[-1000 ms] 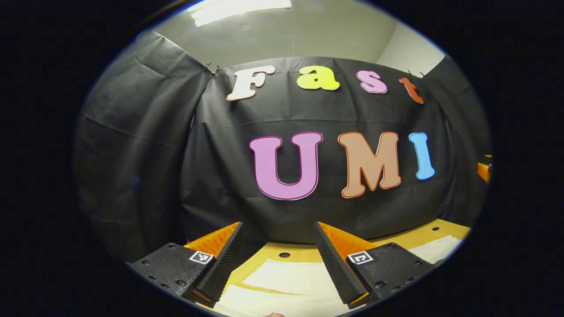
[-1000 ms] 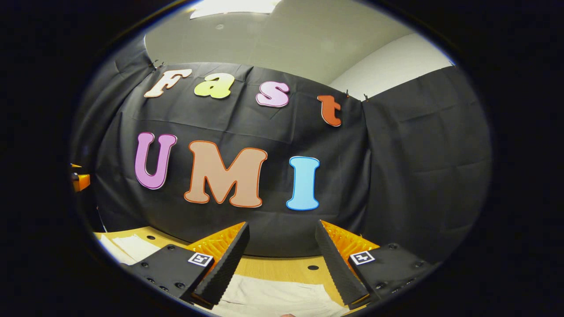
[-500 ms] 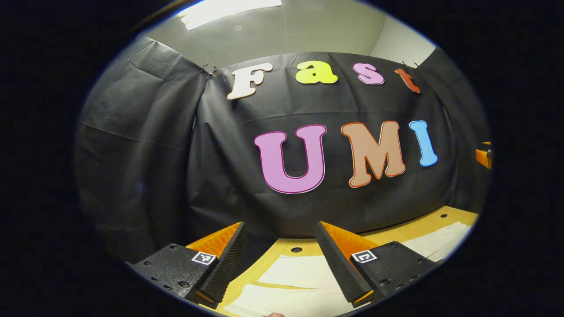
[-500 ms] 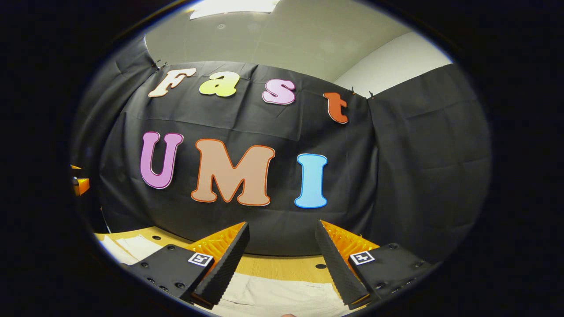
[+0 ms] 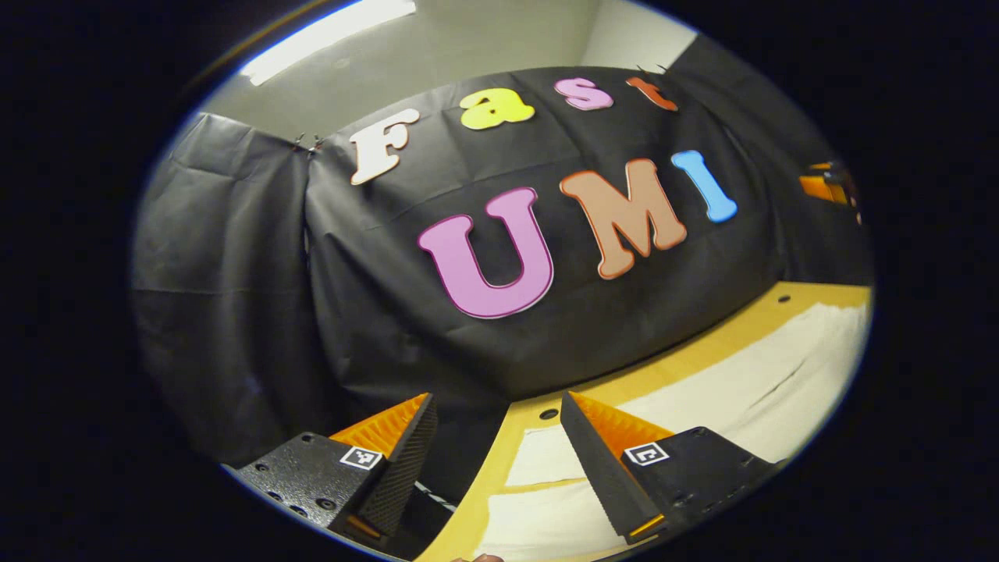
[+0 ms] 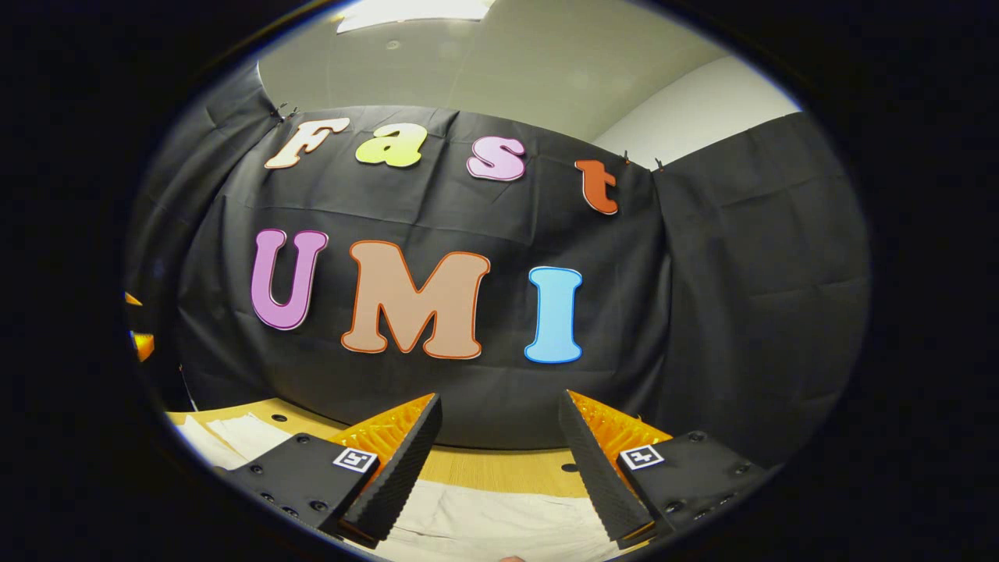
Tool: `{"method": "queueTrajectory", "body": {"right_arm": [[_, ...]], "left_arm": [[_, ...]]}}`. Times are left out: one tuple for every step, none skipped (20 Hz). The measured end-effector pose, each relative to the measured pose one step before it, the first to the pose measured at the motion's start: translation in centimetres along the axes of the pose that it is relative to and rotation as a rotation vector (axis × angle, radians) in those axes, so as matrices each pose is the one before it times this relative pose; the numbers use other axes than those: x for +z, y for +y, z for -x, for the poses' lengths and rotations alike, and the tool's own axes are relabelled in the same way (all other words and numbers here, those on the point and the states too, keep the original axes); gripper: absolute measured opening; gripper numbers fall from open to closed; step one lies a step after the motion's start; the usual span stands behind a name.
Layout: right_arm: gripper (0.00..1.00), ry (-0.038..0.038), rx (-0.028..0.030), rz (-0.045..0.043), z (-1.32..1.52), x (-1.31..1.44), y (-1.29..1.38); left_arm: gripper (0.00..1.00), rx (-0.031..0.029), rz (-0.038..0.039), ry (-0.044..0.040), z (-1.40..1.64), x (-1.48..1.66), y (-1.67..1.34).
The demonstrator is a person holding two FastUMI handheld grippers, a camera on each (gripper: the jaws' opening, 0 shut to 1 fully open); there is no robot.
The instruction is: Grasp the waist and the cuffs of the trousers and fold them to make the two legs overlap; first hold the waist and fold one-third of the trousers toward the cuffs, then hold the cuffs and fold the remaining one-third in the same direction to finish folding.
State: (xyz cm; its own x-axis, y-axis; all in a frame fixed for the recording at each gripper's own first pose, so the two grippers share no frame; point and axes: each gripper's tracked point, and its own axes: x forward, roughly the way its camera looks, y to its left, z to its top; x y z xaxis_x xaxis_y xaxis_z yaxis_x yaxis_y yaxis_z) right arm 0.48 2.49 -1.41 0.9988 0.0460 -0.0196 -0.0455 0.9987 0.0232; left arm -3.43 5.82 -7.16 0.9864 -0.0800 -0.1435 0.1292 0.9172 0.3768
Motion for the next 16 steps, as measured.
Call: {"method": "queueTrajectory", "body": {"right_arm": [[0.97,0.0031,-0.00268,-0.00333,-0.021,-0.277,-0.068],[0.97,0.00173,-0.00213,-0.00177,-0.022,-0.09,-0.093],[0.97,0.00231,-0.00196,0.00101,0.109,-0.137,-0.144],[0.97,0.00148,-0.00217,0.00232,0.025,-0.098,-0.134],[0.97,0.00198,-0.00265,0.00293,0.056,-0.172,-0.215],[0.97,0.00186,-0.00265,0.00151,0.018,-0.143,-0.117],[0.97,0.00273,-0.00263,0.00006,0.083,-0.216,-0.196],[0.97,0.00204,-0.00332,-0.00168,0.011,-0.025,-0.15],[0.97,0.00239,-0.00323,-0.00218,0.041,-0.162,-0.111],[0.97,0.00234,-0.00349,-0.00246,0.042,-0.04,-0.193],[0.97,0.0026,-0.00342,-0.00132,0.024,-0.214,-0.14],[0.97,0.00223,-0.0033,0.00043,0.063,-0.145,-0.191],[0.97,0.00083,-0.00361,0.00144,0.088,-0.081,-0.2],[0.97,0.00271,-0.0037,0.00118,0.104,-0.192,-0.146],[0.97,0.00329,-0.00248,-0.0007,0.076,-0.197,-0.099],[0.97,0.00406,-0.00361,-0.00061,0.078,-0.199,-0.168]], "left_arm": [[0.96,-0.02374,-0.02885,0.02334,-0.041,-0.974,-0.257],[0.96,-0.02444,-0.03007,0.02026,0.038,-0.889,-0.281],[0.96,-0.02513,-0.03483,0.02339,0.034,-1.045,-0.488],[0.96,-0.02403,-0.0427,0.02417,0.031,-1.128,-0.475],[0.96,-0.02597,-0.04732,0.01945,0.023,-1.01,-0.321],[0.96,-0.02576,-0.04882,0.01476,-0.098,-0.848,-0.519],[0.96,-0.02957,-0.04707,0.01732,-0.025,-0.856,-0.707],[0.96,-0.03544,-0.04056,0.01372,0.067,-0.803,-0.904],[0.96,-0.03462,-0.03716,0.01594,0.019,-1.187,-1.053],[0.96,-0.03658,-0.04231,0.01447,0.023,-0.843,-1.012],[0.96,-0.03679,-0.04951,0.00855,0.058,-0.582,-0.964],[0.96,-0.03561,-0.04848,0.01429,-0.042,-0.737,-0.924],[0.96,-0.03566,-0.04038,0.02052,-0.164,-1.082,-0.81],[0.96,-0.03402,-0.02863,0.01577,-0.118,-0.783,-0.914],[0.96,-0.03227,-0.01962,0.01719,-0.087,-0.915,-0.875],[1.0,-0.02923,-0.01604,0.02022,0.002,-0.853,-0.836]]}}
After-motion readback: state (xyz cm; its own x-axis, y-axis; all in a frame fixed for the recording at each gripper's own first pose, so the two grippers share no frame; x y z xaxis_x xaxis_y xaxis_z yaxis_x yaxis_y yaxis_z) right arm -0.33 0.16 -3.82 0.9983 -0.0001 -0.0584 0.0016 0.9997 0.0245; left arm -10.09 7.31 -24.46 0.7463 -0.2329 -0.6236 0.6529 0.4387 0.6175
